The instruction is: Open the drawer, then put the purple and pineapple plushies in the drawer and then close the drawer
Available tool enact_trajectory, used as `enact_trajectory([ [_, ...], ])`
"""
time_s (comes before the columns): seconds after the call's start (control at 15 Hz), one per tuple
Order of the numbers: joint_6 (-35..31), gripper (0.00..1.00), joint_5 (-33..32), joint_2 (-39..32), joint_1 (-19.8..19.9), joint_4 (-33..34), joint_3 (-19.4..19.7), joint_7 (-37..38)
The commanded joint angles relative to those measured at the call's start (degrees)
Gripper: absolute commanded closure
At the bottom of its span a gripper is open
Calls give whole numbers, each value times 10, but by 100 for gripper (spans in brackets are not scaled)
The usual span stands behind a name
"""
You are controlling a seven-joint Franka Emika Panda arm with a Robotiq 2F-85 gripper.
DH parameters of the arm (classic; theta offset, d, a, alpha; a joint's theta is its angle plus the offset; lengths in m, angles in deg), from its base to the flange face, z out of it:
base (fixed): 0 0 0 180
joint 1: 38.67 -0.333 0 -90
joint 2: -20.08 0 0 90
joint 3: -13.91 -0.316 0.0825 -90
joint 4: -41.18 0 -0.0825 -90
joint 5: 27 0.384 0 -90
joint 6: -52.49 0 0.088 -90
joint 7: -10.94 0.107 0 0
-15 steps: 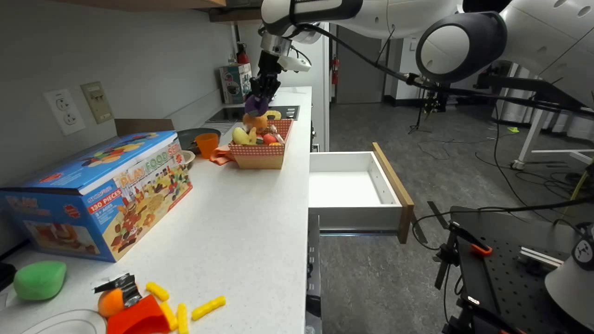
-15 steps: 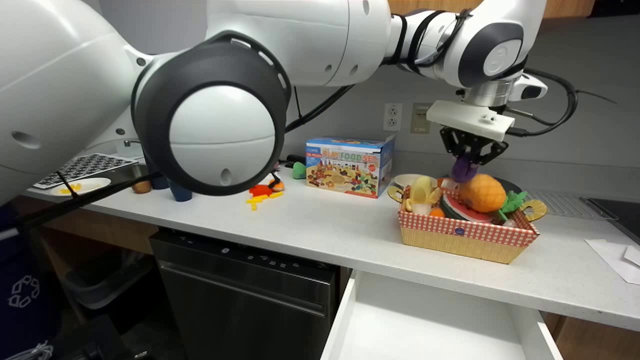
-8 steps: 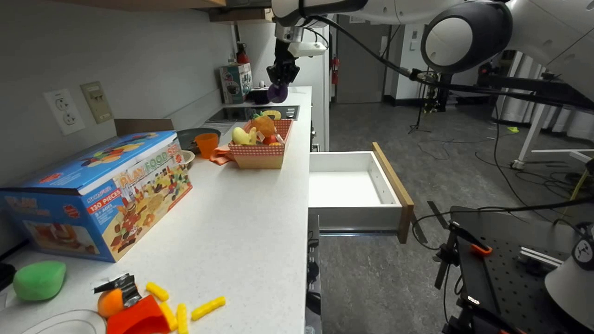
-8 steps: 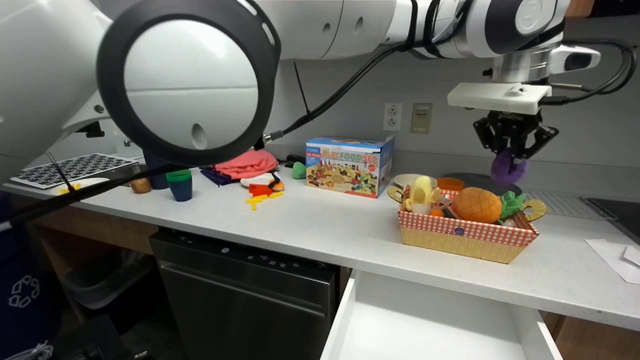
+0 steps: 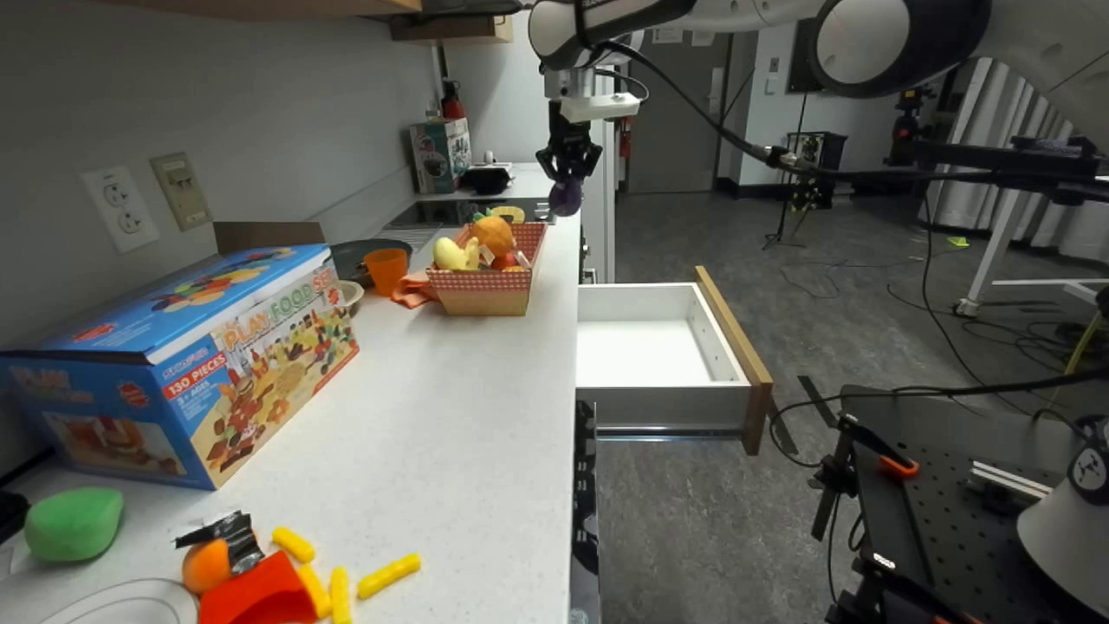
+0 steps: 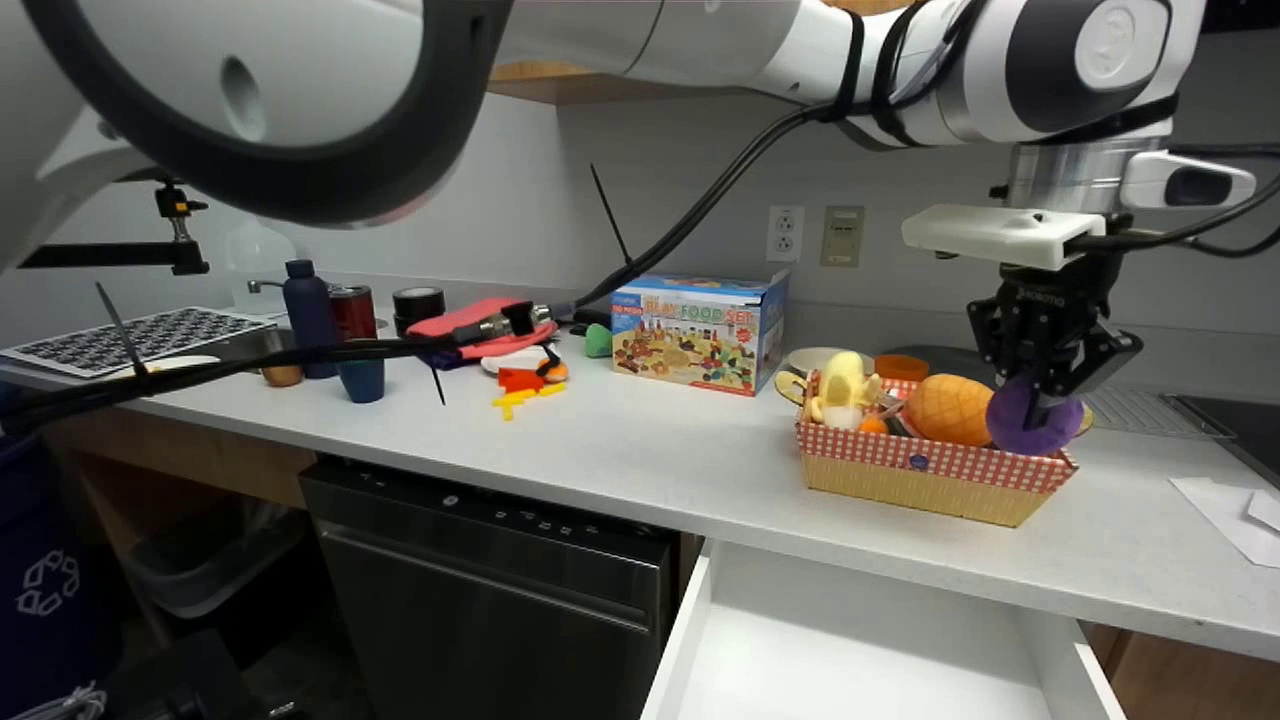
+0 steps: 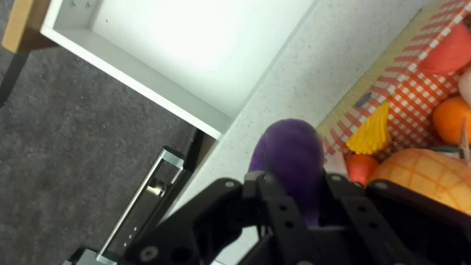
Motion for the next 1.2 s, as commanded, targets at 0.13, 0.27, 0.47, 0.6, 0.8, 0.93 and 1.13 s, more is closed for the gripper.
enact_trajectory([
  [0.13,-25,95,9,93,1,-199,23,76],
  [0.27,-45,95,13,110,2,-257,30,95],
  [0.47,-93,95,27,136,6,-348,34,118],
  [0.6,-133,95,41,153,7,-410,34,126],
  [0.8,-194,95,65,168,-5,-481,50,110],
  [0.93,-232,95,79,177,-7,-515,50,94],
  [1.13,-281,54,72,192,-13,-549,52,68],
])
